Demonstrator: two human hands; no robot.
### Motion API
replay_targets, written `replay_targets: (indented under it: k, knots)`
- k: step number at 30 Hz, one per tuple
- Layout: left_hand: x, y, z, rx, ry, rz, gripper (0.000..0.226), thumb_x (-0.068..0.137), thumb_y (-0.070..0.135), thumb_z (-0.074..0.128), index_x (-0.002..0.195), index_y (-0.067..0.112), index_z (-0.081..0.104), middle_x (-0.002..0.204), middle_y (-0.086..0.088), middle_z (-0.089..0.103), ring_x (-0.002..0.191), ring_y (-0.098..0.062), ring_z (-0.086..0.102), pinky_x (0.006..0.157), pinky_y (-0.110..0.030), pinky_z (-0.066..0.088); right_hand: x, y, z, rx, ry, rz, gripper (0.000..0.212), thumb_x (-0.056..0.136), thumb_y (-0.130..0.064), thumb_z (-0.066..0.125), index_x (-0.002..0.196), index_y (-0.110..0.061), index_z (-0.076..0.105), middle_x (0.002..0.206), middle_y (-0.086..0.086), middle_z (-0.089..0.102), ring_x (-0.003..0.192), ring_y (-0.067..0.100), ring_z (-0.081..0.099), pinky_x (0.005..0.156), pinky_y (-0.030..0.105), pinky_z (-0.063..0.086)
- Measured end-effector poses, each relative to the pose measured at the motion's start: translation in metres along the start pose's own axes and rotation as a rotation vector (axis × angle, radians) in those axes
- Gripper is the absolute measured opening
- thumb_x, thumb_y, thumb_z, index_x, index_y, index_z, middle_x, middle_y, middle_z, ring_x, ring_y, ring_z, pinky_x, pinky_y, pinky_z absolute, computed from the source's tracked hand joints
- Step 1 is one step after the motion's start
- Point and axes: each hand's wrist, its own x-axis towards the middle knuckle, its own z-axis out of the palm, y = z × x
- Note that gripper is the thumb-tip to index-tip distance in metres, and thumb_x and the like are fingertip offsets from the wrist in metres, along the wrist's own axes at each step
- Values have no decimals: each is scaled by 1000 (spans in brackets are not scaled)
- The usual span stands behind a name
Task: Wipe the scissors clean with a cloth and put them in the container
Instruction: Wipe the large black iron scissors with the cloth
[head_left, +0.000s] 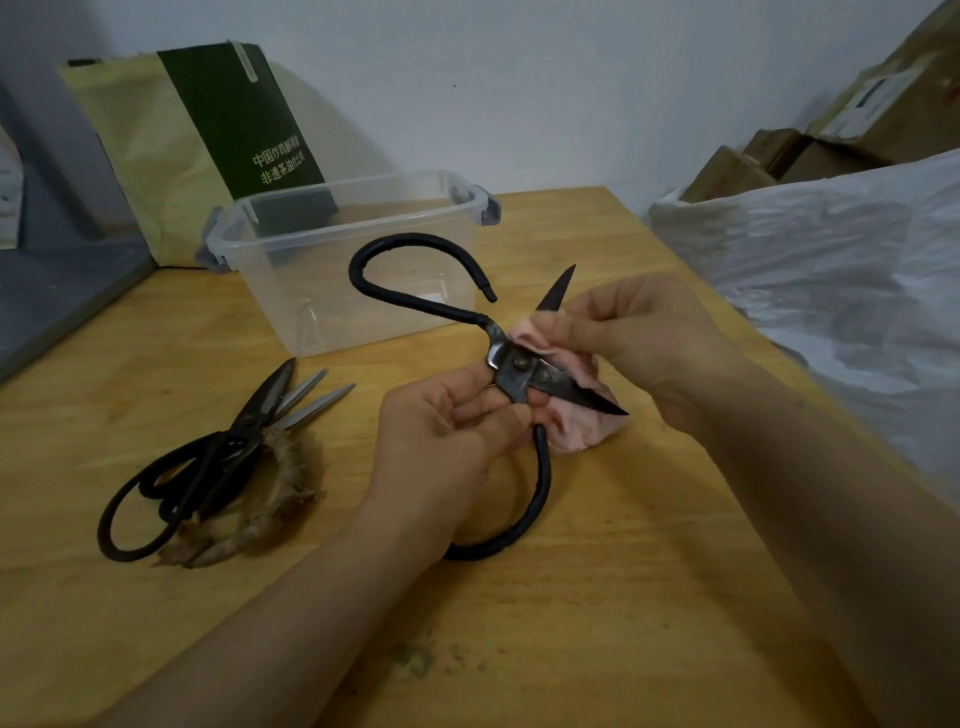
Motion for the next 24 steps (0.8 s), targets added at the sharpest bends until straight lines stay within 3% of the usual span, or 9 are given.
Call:
replay_targets:
  k: [4, 8, 14, 19, 24]
  knots:
    - [0, 1, 1, 22, 2, 12, 31, 79, -13, 61, 92, 15, 68, 81, -5, 74, 73, -9, 70, 63, -15, 53, 2, -1, 0, 79, 73, -36, 21, 75, -24, 74, 73, -4, 69, 54, 0, 67, 47, 7, 62, 45, 15, 47]
    - [0, 1, 0, -22, 8, -8, 28, 78, -12, 62, 96, 9, 68, 84, -8, 74, 73, -10, 71, 62, -15, 53, -6, 1, 3, -47, -108, 25, 21, 72, -26, 76, 75, -5, 72, 62, 6, 70, 52, 10, 64, 51, 17, 53]
    - [0, 0, 1, 12, 11, -13, 32, 79, -14, 61, 96, 13, 67, 85, -7, 74, 76, -12, 71, 63, -16, 54, 5, 0, 0, 103, 90, -19, 21, 78, -24, 72, 72, -4, 69, 53, -1, 67, 49, 6, 63, 45, 14, 47]
    - [1, 0, 0, -29, 21, -26, 30, 79, -14, 61, 95, 10, 68, 84, -8, 74, 70, -9, 70, 60, -16, 53, -3, 2, 1, -33, -149, 48, 18, 74, -23, 73, 72, -5, 70, 62, 7, 69, 53, 12, 63, 49, 19, 50]
    - [3, -1, 1, -7, 13, -51, 30, 78, -13, 63, 93, 13, 67, 84, -10, 74, 72, -12, 70, 63, -18, 55, 3, 3, 4, 111, 30, 39, 23, 78, -17, 73, 77, 6, 67, 58, 8, 64, 46, 9, 58, 43, 16, 46]
